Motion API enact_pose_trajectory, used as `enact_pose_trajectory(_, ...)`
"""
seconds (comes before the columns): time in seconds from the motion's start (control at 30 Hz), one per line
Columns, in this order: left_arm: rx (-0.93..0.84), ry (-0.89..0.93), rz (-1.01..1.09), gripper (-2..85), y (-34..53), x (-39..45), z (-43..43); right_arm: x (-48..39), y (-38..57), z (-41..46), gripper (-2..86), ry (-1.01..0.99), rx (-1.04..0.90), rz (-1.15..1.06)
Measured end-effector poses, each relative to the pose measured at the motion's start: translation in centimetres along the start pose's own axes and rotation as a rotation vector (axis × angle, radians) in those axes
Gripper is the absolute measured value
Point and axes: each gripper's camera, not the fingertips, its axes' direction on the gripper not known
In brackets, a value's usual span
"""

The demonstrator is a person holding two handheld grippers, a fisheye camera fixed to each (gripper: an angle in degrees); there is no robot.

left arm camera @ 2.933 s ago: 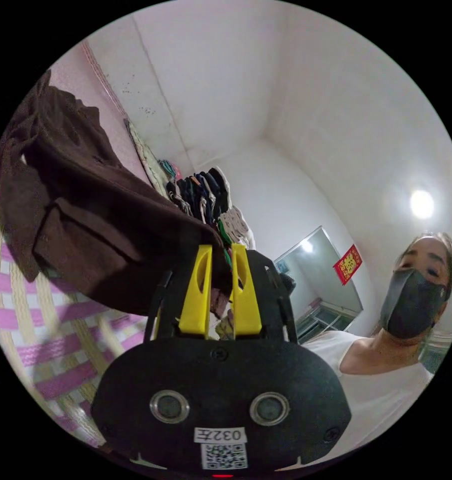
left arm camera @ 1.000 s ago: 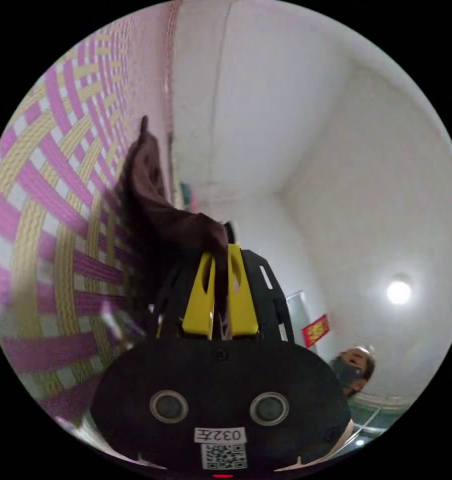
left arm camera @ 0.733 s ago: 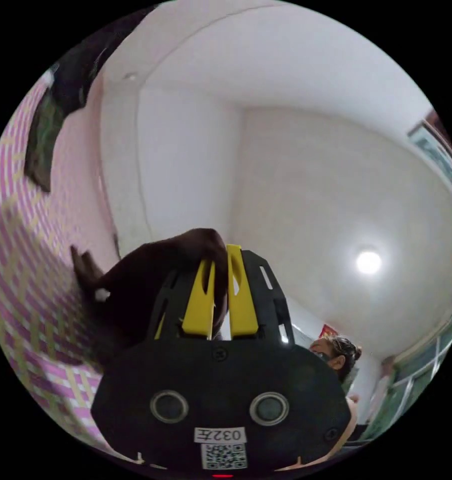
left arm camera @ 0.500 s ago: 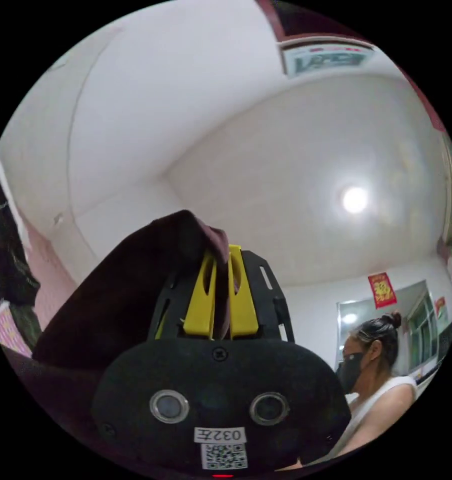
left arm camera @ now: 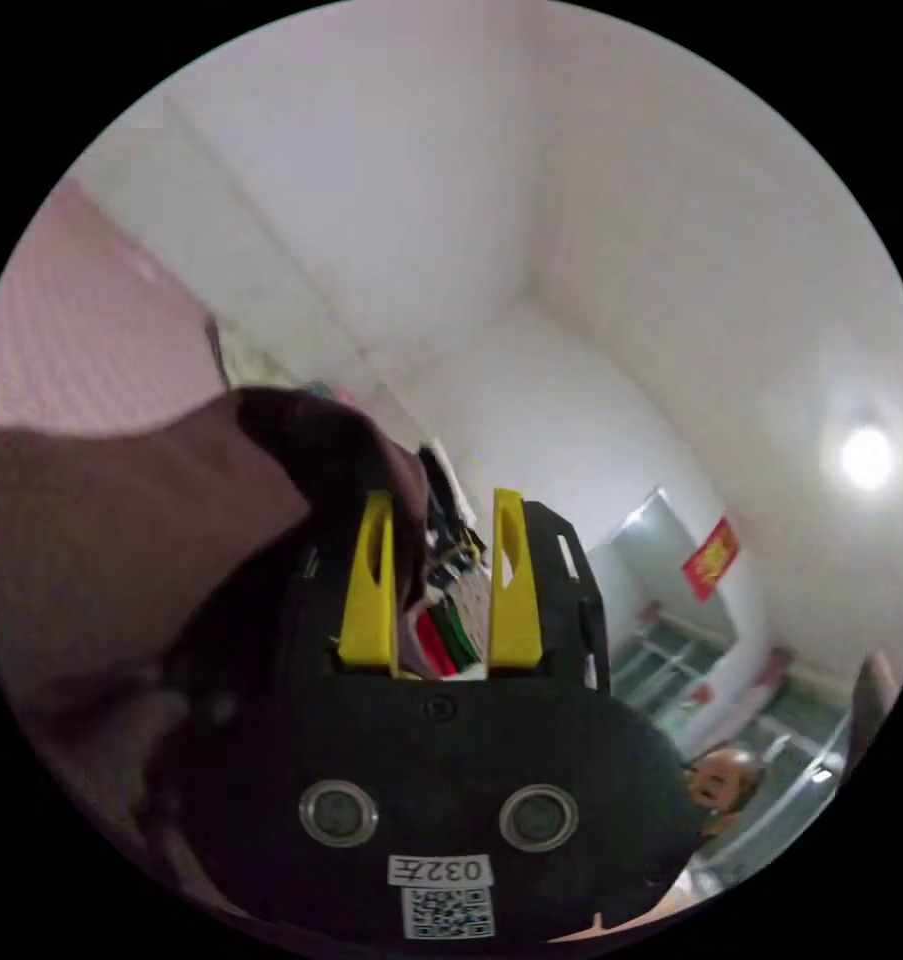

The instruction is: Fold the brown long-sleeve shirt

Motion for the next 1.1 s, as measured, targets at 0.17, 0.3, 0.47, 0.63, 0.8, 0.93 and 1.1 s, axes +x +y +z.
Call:
enact_pose_trajectory(0.17, -0.219, -0.112, -0.285, 12.3, 10.4, -15.4, 8.6, 9.6, 1.1, -5.9, -0.5, 0.245, 0.015, 0.308)
enact_pose_trajectory(0.3, -0.219, -0.065, -0.202, 10.8, 15.8, -13.0, 5.5, 11.3, 1.7, -6.6, -0.5, 0.277, 0.006, 0.344)
enact_pose_trajectory(0.47, -0.201, -0.374, -0.066, 10.2, 25.1, -3.9, -3.0, 11.6, 1.3, -6.9, -0.2, 0.331, 0.05, 0.341)
enact_pose_trajectory(0.63, -0.041, -0.516, -0.091, 8.8, 32.3, 0.1, -10.4, 12.8, 1.4, -5.5, 0.9, 0.359, 0.054, 0.368)
enact_pose_trajectory(0.8, -0.041, -0.817, -0.09, 7.9, 33.4, 0.8, -10.1, 11.0, 2.2, -4.8, 3.7, 0.519, 0.142, 0.294)
enact_pose_trajectory(0.93, -0.087, -1.002, -0.157, 6.2, 30.8, -2.2, -8.5, 8.8, 3.4, -3.8, 3.8, 0.691, 0.147, 0.262)
enact_pose_trajectory(1.1, -0.128, -1.202, -0.214, -0.8, 25.9, -5.8, -7.5, 4.5, 6.1, -2.1, 4.3, 0.909, 0.197, 0.172)
